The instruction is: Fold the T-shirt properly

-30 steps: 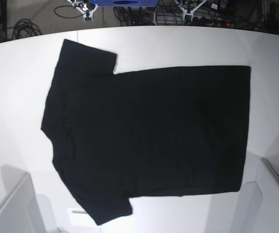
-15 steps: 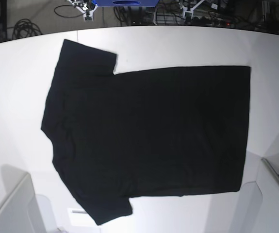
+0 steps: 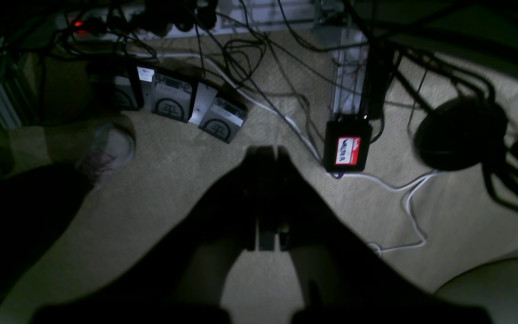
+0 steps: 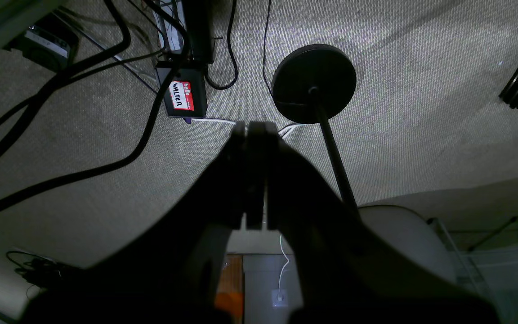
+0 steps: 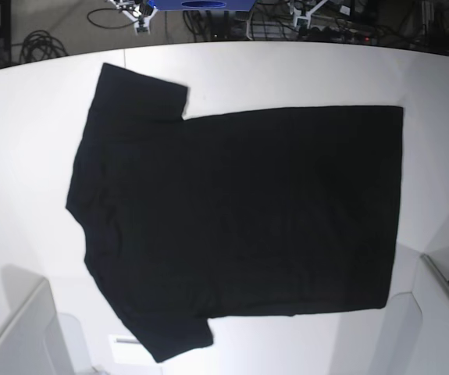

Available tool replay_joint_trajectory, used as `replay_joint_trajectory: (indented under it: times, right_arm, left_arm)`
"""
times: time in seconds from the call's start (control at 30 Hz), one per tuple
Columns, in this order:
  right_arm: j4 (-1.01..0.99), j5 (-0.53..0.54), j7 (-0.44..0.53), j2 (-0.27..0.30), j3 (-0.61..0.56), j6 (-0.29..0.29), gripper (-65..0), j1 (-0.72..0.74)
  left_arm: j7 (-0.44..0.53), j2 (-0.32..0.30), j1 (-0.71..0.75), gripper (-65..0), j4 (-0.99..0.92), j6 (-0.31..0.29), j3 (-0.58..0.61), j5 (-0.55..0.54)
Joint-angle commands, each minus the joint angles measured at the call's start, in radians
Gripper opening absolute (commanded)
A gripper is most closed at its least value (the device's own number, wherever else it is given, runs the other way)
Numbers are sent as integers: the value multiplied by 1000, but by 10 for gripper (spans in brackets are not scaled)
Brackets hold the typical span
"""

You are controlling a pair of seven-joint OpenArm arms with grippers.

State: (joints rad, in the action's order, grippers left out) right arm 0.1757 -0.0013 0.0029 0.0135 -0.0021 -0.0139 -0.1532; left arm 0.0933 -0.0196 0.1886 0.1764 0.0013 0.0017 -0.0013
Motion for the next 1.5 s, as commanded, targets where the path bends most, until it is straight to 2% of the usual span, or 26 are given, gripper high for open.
replay_joint_trajectory:
  times: [0.0,0.37,0.57,0.67,0.87,1.07,1.17,1.33,1.47]
  right_arm:
    - [0,-3,-2,3,-2,5,-650,-6]
    - [9,-1,1,3,3,5,-650,-27]
    - [207,4,-2,3,6,5,-650,-161]
    - [345,4,-21,3,7,5,-650,-247]
    - [641,4,-133,3,9,5,-650,-403]
    - [916,4,-192,-4,115,7,-650,-556]
    - [1028,4,-194,-4,135,7,-650,-624]
    - [1197,4,-195,-7,170,7,-650,-715]
    - [1361,4,-254,-47,236,7,-650,-762]
  left_arm:
    - [1,-1,12,-650,-1,6,2,4]
    - [12,-3,38,-650,8,6,2,11]
    - [12,-29,84,-650,50,4,2,4]
    - [9,-50,160,-650,182,4,-2,2]
    - [7,-98,331,-650,420,4,-7,2]
    - [12,-131,526,-650,688,4,-12,1]
    - [12,-135,633,-650,865,4,-12,1]
    - [3,-174,799,-650,1158,4,-12,1]
    - [3,-216,908,-650,1342,6,-13,-1]
